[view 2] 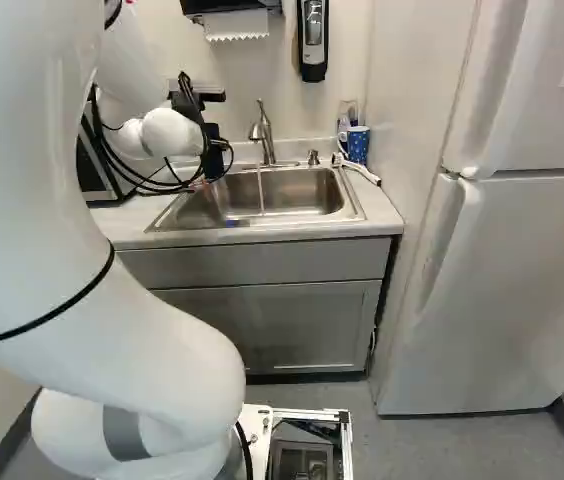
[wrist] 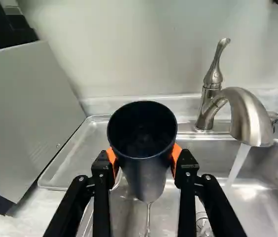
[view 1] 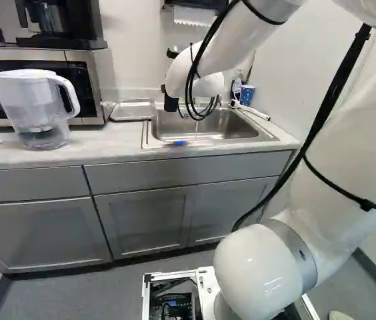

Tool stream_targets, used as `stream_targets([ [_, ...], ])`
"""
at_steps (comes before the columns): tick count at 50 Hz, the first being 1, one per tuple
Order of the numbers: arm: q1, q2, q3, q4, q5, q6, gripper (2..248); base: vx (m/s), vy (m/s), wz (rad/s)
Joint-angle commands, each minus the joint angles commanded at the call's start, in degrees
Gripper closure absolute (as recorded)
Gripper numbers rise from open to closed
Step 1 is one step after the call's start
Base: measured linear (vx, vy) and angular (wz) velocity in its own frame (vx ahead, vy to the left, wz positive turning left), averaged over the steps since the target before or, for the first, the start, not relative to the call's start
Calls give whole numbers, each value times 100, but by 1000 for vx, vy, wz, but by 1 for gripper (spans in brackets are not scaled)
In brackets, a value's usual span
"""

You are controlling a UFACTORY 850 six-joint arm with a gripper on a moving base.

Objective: Rinse the cup and place it in the tray

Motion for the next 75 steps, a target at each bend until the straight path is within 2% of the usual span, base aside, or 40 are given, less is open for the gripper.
stream_targets([
  [11,72,56,-82,-71,-149,0,128,0,0,0],
  [46,75,267,-224,-287,-580,34,128,0,0,0],
  [54,75,267,-224,-287,-580,389,128,0,0,0],
  [75,75,267,-224,-287,-580,1630,128,0,0,0],
])
